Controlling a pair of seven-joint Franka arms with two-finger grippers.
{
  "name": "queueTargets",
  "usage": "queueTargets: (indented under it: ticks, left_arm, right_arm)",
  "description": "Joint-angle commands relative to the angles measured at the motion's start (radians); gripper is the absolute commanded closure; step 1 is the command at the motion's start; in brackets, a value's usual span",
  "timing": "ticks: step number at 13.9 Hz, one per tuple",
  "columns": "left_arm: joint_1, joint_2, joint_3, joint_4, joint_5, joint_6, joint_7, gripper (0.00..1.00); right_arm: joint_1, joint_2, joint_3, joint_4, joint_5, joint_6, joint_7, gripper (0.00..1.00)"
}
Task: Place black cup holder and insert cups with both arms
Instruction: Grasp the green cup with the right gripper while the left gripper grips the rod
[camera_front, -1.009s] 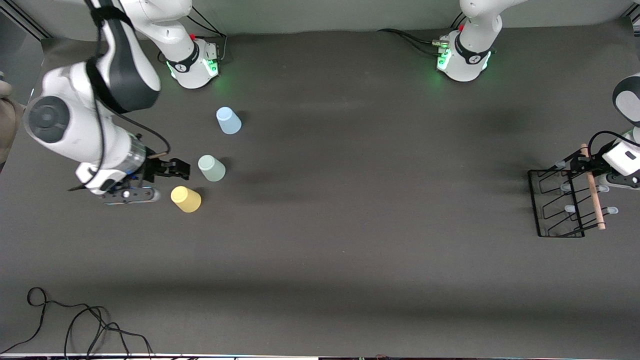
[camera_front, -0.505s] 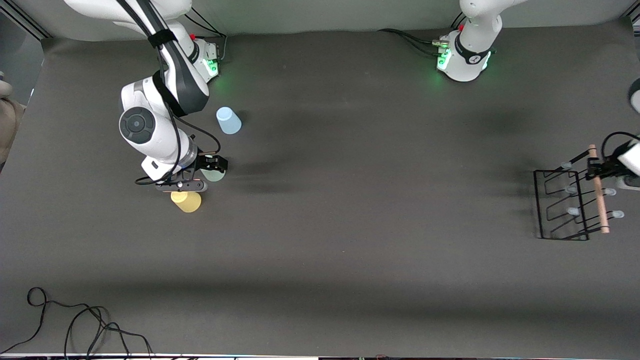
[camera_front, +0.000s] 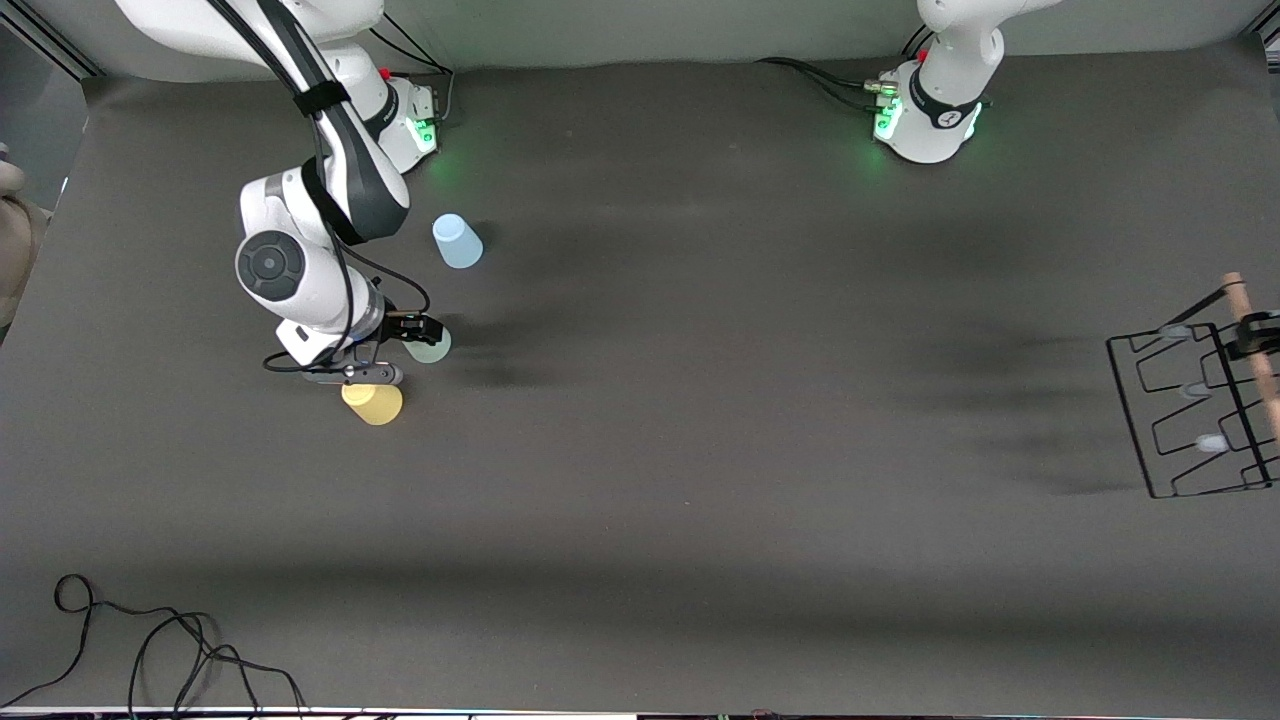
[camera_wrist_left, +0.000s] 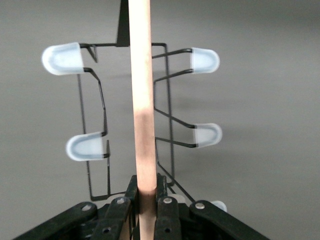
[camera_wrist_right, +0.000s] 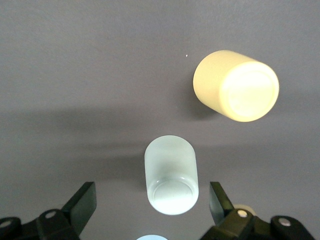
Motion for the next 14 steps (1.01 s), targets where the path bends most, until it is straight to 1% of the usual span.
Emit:
queueTargets:
  ticks: [1, 2, 4, 8, 11, 12, 14]
  left_arm:
    - [-0.192, 0.009, 0.01, 0.041, -0.019, -0.039, -0.187, 1.0]
    - [-0.259, 0.01, 0.01, 0.041, -0.045, -0.035, -0.271, 1.0]
    - [-0.4, 0.035, 0.009, 0.062, -0.053, -0.022, -0.433, 1.0]
    - [-0.686, 0.176, 0.007, 0.212, -0.052, -0.022, -0.77, 1.0]
    - [-0.856, 0.26, 0.007, 0.278, -0.052, -0.019, -0.902, 1.0]
    - [-0.905, 0.277, 0.007, 0.285, -0.05, -0.012, -0.945, 1.0]
    - [-0.985, 0.306, 0.007, 0.292, -0.052, 0.055, -1.007, 1.0]
  right_arm:
    - [0.003, 0.053, -0.018, -0.02, -0.015, 0.062, 0.012, 0.0]
    - [0.003, 0.07, -0.019, -0.031, -0.015, 0.088, 0.012, 0.0]
    - [0.003, 0.09, -0.019, -0.058, -0.015, 0.143, 0.012, 0.0]
    - [0.003, 0.099, -0.035, -0.072, -0.015, 0.155, 0.014, 0.0]
    - [0.004, 0.082, -0.036, -0.066, -0.015, 0.098, 0.016, 0.0]
    - [0.004, 0.075, -0.036, -0.068, -0.015, 0.09, 0.014, 0.0]
    - [0.016, 0.074, -0.035, -0.069, -0.015, 0.09, 0.012, 0.0]
